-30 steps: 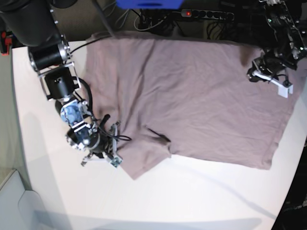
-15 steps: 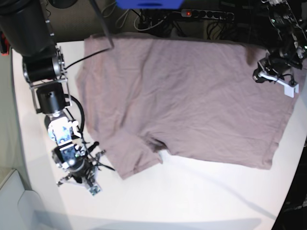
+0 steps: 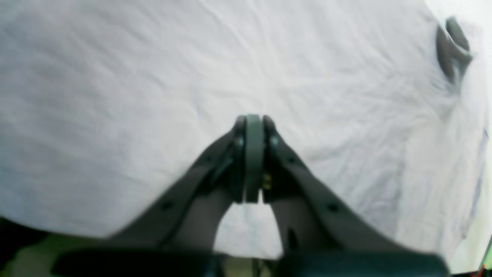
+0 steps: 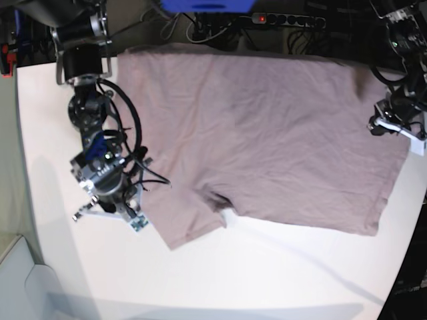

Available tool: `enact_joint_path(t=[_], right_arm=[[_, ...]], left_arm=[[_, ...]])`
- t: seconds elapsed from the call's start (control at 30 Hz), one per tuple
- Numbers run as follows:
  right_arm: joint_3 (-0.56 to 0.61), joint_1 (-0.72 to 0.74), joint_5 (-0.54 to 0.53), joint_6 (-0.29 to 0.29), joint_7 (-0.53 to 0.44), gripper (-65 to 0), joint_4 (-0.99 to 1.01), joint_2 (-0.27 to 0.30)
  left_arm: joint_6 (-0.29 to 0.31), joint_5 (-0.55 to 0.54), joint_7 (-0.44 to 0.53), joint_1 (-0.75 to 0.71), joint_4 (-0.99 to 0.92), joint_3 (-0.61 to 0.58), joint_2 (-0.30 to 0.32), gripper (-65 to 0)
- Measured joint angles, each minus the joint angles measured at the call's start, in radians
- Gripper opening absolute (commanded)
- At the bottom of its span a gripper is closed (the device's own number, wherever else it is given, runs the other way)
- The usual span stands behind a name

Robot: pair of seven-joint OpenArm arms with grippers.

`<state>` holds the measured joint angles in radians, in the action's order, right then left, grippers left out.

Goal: Layout the t-shirt on the table in an organized manner, then fold the t-shirt properly
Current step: 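Grasp the shirt's side edge with the right gripper and pull it outward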

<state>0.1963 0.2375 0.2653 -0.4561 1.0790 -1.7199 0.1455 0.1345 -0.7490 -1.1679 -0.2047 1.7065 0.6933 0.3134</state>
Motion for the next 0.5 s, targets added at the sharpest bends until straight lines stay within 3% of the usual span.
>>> enact_joint_path(t=[0.13,0.37,0.5], right_arm=[[-0.003,-0.140,0.008,0.000,0.084,-65.0,-0.087,-0.005],[-0.006,-0.329,0.004,0.000,0.088,-65.0,-0.100,-0.036],[0.000,-0.349,-0.007,0.000,0.076,-65.0,-0.072,-0.048]], left_arm=[[0.001,-0.003,0.001,0.037,-0.031,-0.001,0.040,-65.0],[-0.003,0.006,0.009,0.079,-0.136,0.003,0.071,-65.0],[-0.002,0.004,0.010,0.080,-0.136,0.003,0.071,-65.0]])
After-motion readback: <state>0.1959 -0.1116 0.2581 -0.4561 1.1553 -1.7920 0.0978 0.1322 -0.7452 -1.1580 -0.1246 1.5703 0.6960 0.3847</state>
